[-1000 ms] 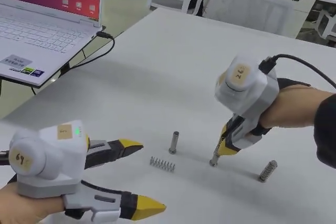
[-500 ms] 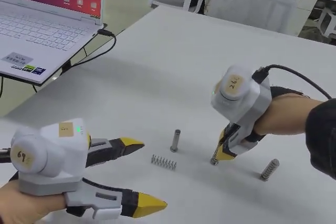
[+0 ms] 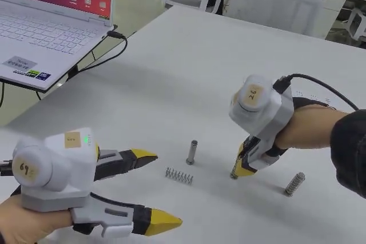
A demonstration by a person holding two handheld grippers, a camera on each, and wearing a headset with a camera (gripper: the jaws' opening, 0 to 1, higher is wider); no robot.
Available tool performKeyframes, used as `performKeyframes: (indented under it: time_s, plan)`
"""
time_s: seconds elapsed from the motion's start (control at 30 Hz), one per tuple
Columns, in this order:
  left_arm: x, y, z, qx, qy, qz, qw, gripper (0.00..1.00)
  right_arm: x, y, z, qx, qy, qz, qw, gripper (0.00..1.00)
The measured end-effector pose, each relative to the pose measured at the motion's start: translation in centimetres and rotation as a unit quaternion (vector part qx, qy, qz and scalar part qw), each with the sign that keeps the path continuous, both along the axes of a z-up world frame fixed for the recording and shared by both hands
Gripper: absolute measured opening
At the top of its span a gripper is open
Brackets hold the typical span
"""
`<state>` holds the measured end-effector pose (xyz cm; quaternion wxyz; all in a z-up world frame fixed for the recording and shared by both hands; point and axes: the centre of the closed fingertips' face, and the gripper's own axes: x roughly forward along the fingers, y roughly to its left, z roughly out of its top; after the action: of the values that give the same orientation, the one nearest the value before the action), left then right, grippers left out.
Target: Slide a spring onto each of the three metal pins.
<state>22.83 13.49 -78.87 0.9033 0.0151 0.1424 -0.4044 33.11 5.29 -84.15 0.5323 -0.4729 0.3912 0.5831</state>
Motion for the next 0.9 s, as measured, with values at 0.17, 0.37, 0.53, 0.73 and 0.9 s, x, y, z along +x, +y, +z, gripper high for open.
performKeyframes:
  time_s: [0.17, 0.37, 0.53, 0.73, 0.9]
  plan:
    - [0.0, 0.2, 0.0, 0.000, 0.000, 0.002, 1.0000, 0.69, -0.1, 0.0, -0.1, -0.001, 0.002, 0.002, 1.0000, 0.13]
    - [0.0, 0.1, 0.0, -0.001, 0.000, 0.003, 1.0000, 0.69, -0.1, 0.4, 0.1, 0.008, -0.001, 0.002, 1.0000, 0.19]
    - [0.0, 0.1, 0.0, 0.000, 0.000, 0.002, 1.0000, 0.69, -0.3, 0.8, 0.6, 0.018, -0.001, 0.001, 0.9998, 0.21]
    - [0.1, 0.2, 0.0, 0.001, -0.001, 0.002, 1.0000, 0.69, -0.8, 1.6, 1.3, 0.032, -0.003, 0.009, 0.9994, 0.22]
    - [0.1, 0.3, 0.0, 0.002, -0.002, 0.005, 1.0000, 0.69, -1.2, 2.3, 1.6, 0.037, -0.004, 0.016, 0.9992, 0.21]
